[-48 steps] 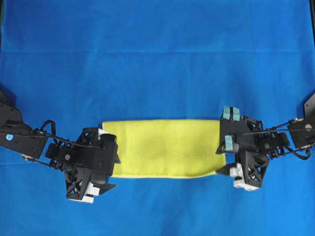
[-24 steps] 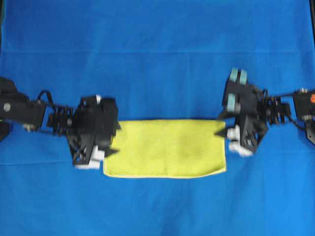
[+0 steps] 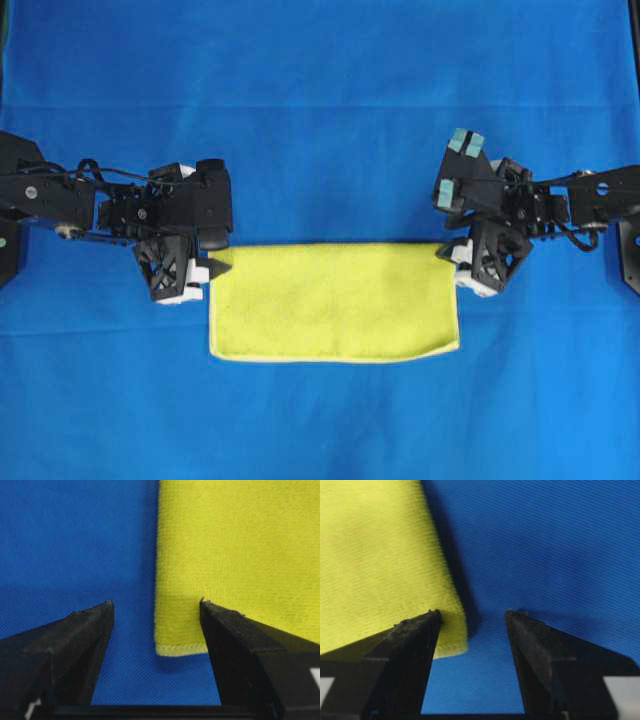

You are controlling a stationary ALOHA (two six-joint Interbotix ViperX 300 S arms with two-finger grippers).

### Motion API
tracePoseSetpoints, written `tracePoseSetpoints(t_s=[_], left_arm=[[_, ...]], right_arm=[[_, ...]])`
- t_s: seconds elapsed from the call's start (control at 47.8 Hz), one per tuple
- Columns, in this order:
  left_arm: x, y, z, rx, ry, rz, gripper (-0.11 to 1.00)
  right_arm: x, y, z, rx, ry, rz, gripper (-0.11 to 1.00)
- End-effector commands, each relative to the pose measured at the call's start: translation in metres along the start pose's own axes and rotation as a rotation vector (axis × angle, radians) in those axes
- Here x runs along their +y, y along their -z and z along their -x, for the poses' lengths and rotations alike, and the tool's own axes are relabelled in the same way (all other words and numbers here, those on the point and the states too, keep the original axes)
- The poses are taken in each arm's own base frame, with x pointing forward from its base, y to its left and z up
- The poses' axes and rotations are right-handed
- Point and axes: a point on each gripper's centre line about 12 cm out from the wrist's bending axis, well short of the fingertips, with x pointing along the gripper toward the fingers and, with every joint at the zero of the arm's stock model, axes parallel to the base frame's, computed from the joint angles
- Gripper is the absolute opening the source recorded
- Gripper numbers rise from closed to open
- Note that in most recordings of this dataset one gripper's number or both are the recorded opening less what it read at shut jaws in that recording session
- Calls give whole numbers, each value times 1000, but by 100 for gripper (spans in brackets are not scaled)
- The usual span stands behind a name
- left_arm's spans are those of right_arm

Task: Fold the yellow towel.
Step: 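Release the folded edge and regrasp the towel's left and right ends, then lift the folded strip and rotate it vertical, right gripper moving up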

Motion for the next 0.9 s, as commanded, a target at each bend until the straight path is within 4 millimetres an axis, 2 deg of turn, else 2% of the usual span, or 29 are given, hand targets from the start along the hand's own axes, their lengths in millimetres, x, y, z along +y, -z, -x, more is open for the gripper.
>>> tracePoseSetpoints(t_s=[0.0, 0.063, 0.146, 0.251, 0.293, 0.418, 0.46, 0.669, 0.878], left_arm=[[3, -1, -1, -7, -7, 7, 65], [6, 3, -3, 8, -12, 11, 62], [6, 6, -5, 23, -14, 11, 53], [6, 7, -5, 31, -13, 9, 32], [5, 7, -5, 34, -11, 3, 25], [3, 8, -5, 61, -10, 0, 4], [3, 8, -5, 65, -10, 0, 3], [1, -5, 4, 53, -7, 6, 3], [-4, -45, 34, -9, 3, 12, 3]], right_arm=[[1, -6, -1, -16, -5, 2, 58], [1, -4, -4, -7, -2, 2, 58], [0, -3, -5, 0, 1, 2, 57], [0, -2, -5, 3, 2, 10, 50], [1, -2, -5, 3, 0, 15, 44], [4, -1, -4, 6, -4, 25, 7], [3, 0, -4, 7, -3, 23, 1], [5, -6, 5, -18, -11, 10, 1], [9, -22, 40, -33, 1, 14, 1]])
